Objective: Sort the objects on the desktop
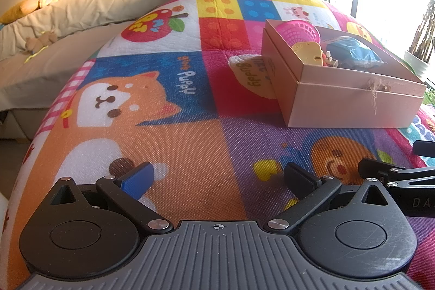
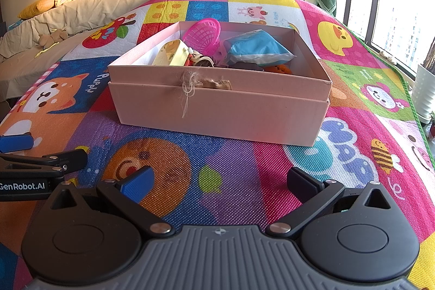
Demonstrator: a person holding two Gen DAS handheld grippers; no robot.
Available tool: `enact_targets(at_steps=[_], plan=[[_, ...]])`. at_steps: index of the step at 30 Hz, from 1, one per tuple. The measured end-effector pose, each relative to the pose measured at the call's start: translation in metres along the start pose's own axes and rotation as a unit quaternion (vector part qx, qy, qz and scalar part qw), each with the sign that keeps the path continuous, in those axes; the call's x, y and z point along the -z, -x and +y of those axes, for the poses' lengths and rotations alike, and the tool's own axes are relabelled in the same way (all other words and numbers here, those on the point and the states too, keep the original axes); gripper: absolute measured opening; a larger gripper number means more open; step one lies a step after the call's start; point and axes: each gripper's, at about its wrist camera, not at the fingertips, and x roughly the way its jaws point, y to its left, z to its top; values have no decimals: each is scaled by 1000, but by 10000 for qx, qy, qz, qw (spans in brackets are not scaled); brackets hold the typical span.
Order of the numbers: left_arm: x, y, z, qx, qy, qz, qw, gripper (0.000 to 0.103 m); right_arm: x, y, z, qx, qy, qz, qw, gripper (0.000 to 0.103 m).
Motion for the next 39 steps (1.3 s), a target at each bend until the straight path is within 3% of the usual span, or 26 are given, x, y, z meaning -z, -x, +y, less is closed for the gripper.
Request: enact_targets(at_steps=[33,39], plan=[[-1,0,0,5,-56,10,10000,103,-1,0,-2,-3,-2,1,10000,103],[-8,-3,3,215,-142,271,9993,103,0,0,0,0,0,0,10000,103]])
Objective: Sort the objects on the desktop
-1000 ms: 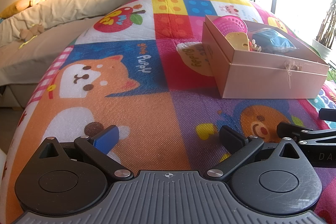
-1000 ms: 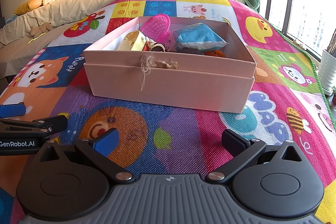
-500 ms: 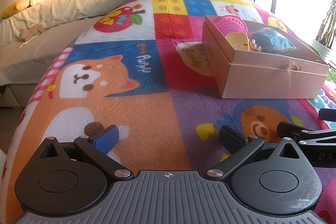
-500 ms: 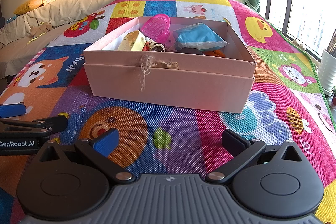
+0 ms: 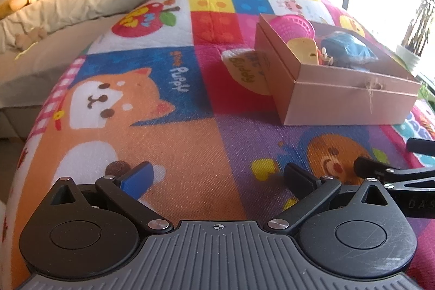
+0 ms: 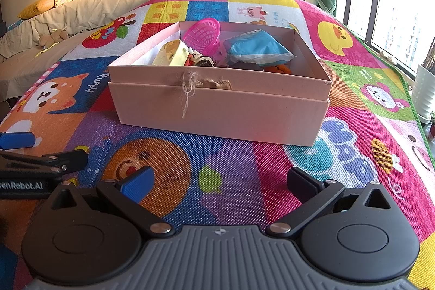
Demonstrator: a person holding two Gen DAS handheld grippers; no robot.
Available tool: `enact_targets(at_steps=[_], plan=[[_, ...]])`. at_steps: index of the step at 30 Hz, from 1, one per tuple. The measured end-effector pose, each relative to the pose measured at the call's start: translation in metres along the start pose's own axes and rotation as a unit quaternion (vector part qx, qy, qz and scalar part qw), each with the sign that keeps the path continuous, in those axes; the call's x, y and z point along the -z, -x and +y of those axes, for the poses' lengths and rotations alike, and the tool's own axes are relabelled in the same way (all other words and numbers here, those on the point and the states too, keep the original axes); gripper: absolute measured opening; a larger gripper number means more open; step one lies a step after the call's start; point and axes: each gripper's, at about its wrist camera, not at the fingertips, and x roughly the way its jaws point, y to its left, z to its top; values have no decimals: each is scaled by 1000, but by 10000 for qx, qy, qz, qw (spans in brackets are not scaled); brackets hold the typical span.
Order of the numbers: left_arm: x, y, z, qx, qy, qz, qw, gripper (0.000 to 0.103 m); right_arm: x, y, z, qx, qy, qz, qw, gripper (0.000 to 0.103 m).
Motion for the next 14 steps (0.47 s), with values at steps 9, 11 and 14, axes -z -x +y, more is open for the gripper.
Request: enact_targets(at_steps=[9,11,14], plan=[[1,3,-1,-11,-2,89,10000,103,0,0,0,1,2,1,10000,103],[1,2,-1,-17,11,79,10000,103,0,0,1,0,1,1,10000,103],[1,2,-2,-42,2,65,10000,103,0,0,1,0,0,1,10000,103]])
